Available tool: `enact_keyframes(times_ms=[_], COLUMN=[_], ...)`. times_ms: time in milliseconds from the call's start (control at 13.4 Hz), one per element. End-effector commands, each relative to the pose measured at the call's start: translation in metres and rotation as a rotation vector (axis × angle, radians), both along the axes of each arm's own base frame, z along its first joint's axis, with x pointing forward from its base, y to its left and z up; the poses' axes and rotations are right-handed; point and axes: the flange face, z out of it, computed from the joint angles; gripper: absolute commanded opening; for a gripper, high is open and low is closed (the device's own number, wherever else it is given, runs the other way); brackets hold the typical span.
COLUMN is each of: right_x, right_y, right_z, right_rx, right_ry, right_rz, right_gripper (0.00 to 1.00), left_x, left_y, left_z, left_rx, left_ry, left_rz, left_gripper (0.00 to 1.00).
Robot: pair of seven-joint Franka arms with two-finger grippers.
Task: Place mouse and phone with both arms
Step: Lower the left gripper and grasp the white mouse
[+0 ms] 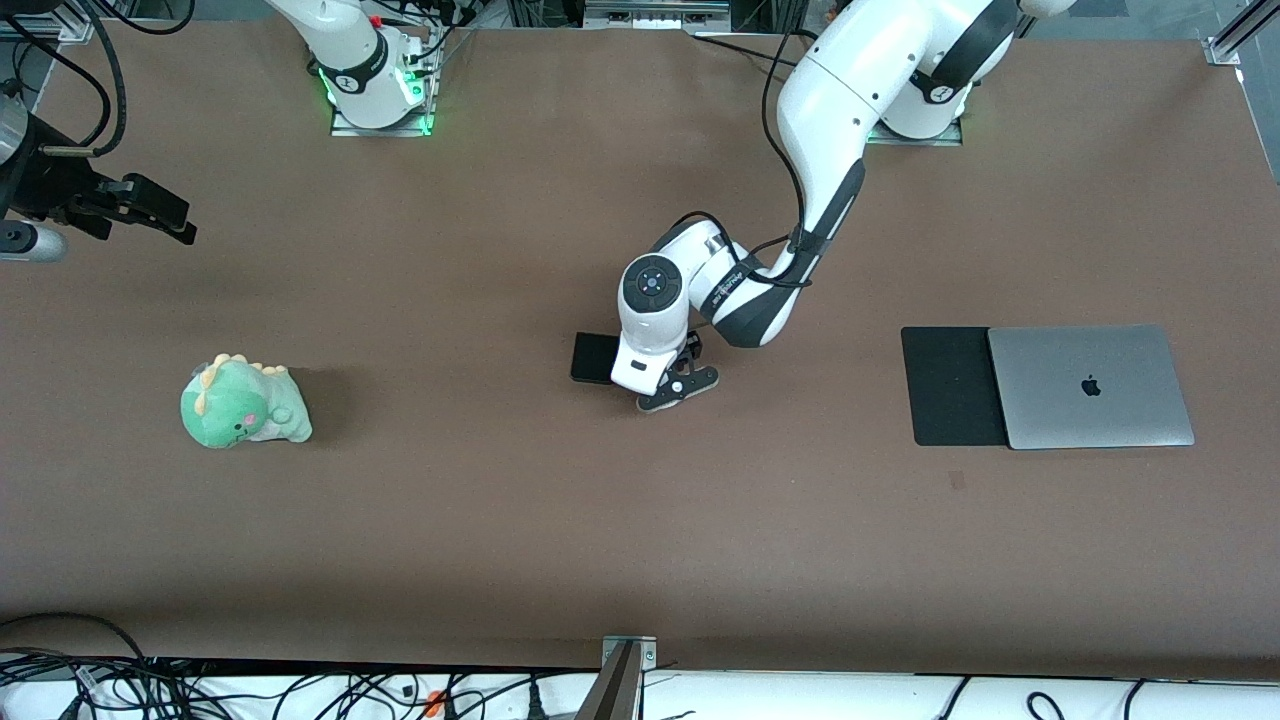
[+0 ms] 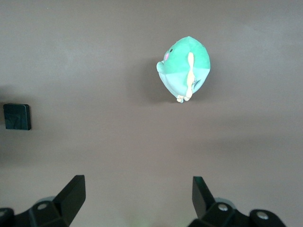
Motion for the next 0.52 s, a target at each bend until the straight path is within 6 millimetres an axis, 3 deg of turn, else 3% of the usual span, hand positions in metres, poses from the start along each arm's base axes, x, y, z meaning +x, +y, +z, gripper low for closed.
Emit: enact_keyframes(times_ms=[0,224,447], right_x=[0.001,0.001,0.001], right_y=[-0.001,-0.001,-0.001], right_z=[0.005,0.004,0.005], right_rx=[0.016,0.015,0.017], right_ry=[0.006,0.006,0.004], right_rz=[-0.005,-0.005,-0.004], right_gripper=[1.00,1.00,1.00], left_x=[0.006,0.015,0.026], left_y=[-0.001,0.010,0.033], left_z=[0.005,0.010,0.029], left_rx=[0.012,0.018,0.042], left_ry=[-0.025,-0.034,-0.024], left_rz=[-0.010,-0.012,-0.034], left_gripper=[0.62,0.61,0.61])
